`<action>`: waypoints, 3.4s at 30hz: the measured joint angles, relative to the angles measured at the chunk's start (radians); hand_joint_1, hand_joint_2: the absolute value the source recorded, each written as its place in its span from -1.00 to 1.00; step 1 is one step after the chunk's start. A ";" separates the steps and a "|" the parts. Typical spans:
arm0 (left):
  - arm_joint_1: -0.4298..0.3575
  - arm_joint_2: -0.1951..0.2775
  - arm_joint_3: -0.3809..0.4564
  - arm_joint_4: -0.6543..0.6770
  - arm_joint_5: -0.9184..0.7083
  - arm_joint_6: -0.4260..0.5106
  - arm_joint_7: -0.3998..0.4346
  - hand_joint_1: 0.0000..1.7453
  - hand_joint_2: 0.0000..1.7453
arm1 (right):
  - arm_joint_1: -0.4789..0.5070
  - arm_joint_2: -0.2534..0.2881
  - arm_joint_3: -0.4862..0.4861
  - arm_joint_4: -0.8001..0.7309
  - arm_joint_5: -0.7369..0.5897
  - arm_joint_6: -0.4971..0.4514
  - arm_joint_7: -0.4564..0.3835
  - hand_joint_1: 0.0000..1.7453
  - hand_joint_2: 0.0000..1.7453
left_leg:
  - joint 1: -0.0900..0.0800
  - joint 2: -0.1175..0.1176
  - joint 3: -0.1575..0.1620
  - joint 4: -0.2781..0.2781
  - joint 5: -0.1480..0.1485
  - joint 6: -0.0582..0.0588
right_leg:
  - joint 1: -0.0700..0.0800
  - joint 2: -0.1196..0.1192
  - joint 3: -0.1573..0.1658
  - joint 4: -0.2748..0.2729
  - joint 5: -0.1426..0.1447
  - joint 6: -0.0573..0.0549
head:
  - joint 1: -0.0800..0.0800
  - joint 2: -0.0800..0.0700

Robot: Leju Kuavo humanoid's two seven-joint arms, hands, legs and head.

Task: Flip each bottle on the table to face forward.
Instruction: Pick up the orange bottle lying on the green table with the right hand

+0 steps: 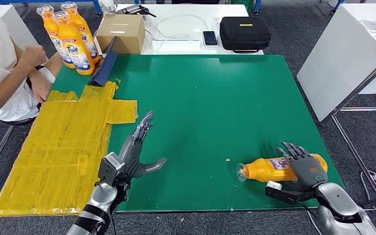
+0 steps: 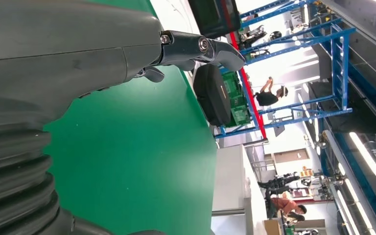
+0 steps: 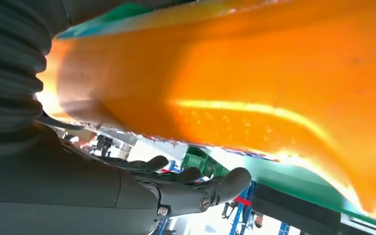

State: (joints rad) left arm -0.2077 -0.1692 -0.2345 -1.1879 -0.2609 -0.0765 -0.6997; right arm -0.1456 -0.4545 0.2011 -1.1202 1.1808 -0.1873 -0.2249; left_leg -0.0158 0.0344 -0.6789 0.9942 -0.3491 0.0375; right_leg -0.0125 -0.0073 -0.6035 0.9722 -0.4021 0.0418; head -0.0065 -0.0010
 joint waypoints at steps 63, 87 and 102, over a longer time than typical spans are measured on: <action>-0.024 -0.041 -0.062 0.054 0.024 -0.056 0.060 -1.00 1.00 | -0.123 0.362 0.009 -0.037 -0.475 -0.267 -0.101 1.00 1.00 | 0.000 -0.008 -0.005 0.000 0.002 0.001 | 0.000 -0.009 -0.003 0.001 -0.001 0.002 | 0.000 0.000; -0.080 -0.056 -0.137 0.084 0.105 -0.085 0.116 -1.00 1.00 | -0.055 0.692 -0.034 -0.136 -0.897 -0.011 -0.283 1.00 1.00 | 0.000 -0.008 -0.008 0.000 0.001 0.000 | -0.001 -0.009 -0.006 0.001 -0.001 0.002 | 0.000 0.000; -0.091 -0.056 -0.136 0.083 0.119 -0.078 0.121 -1.00 1.00 | -0.078 0.734 0.127 0.070 -0.775 -0.018 -0.272 1.00 1.00 | 0.000 -0.008 -0.008 0.000 0.002 0.000 | 0.000 -0.009 -0.006 0.001 -0.001 0.001 | 0.000 0.000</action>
State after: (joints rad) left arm -0.2986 -0.2251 -0.3708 -1.1045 -0.1423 -0.1540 -0.5787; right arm -0.2237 0.2796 0.3284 -1.0505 0.4053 -0.2049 -0.4971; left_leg -0.0161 0.0261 -0.6870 0.9942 -0.3474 0.0377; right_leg -0.0130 -0.0165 -0.6094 0.9731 -0.4033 0.0428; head -0.0061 -0.0010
